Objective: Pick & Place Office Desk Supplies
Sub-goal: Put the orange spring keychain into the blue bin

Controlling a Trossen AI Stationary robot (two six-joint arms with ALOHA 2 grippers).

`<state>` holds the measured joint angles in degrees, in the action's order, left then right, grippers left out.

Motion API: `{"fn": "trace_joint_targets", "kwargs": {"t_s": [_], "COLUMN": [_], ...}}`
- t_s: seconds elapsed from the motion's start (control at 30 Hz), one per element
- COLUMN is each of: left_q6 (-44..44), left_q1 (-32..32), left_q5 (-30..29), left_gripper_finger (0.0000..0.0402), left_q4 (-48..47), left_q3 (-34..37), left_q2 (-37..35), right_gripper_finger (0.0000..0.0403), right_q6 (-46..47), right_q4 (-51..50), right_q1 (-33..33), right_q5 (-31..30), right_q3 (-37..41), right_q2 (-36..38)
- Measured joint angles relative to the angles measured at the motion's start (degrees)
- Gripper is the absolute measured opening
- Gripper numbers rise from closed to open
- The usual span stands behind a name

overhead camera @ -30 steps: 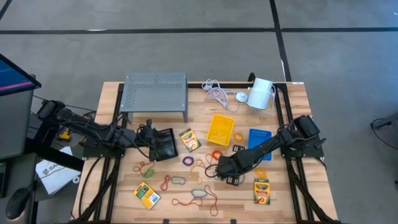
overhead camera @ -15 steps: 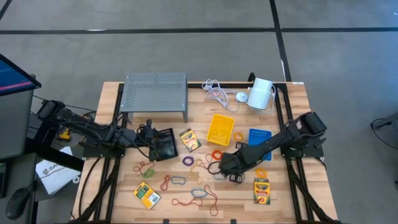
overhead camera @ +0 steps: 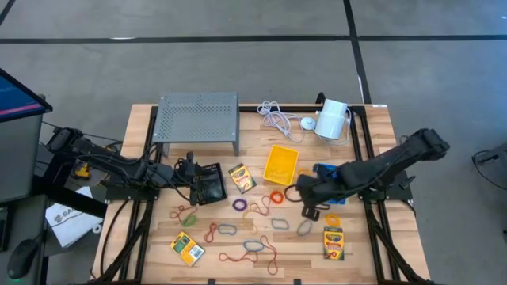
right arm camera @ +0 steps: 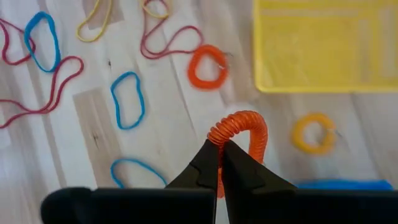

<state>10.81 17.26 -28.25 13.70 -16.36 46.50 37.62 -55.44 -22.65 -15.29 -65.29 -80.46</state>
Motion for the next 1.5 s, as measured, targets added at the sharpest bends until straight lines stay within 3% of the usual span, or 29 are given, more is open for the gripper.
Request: {"fn": "trace_joint_targets", "kwargs": {"t_s": [0.33, 0.53, 0.7, 0.83, 1.1, 1.5], "left_q6": [0.0, 0.0, 0.0, 0.1, 0.6, 0.6], "left_q1": [0.0, 0.0, 0.0, -0.3, -2.1, -2.3], "left_q5": [0.0, 0.0, 0.0, -0.2, -0.3, -0.2], "left_gripper_finger": [0.0123, 0.0123, 0.0123, 0.0123, 0.0123, 0.0123], "left_q4": [0.0, 0.0, 0.0, 0.0, 0.1, 0.0], "left_q3": [0.0, 0.0, 0.0, 0.0, 0.0, 0.0], "left_q2": [0.0, 0.0, 0.0, 0.0, 0.0, 0.0], "right_gripper_finger": [0.0, 0.0, 0.0, 0.0, 0.0, 0.0], "right_q6": [8.1, 13.7, 16.4, 18.5, 16.7, 12.0], "right_q4": [-17.9, -15.3, -6.9, -3.7, -1.5, -2.4], "right_q1": [0.3, 0.8, 1.1, 2.1, 5.1, 9.9], "right_q5": [-4.1, -2.8, -0.9, 0.2, 0.9, 3.4], "right_q3": [1.3, 12.7, 22.7, 27.2, 29.0, 29.0], "right_q2": [9.4, 17.6, 25.8, 29.8, 27.8, 18.2]}}
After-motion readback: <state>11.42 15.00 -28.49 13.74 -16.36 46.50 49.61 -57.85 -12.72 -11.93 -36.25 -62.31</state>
